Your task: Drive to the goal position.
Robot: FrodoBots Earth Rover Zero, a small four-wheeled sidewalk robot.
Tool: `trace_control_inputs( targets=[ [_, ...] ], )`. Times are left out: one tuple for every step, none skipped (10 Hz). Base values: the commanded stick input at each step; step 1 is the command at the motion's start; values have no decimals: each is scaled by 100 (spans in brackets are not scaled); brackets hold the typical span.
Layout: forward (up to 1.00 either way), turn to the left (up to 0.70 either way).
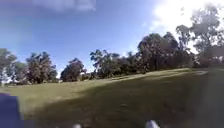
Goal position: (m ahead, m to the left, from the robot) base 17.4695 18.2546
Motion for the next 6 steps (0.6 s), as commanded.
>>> trace_control_inputs(
  targets=[
    [70,0],
    [70,0],
    [70,0],
    [70,0],
    [70,0],
    [70,0]
  ],
)
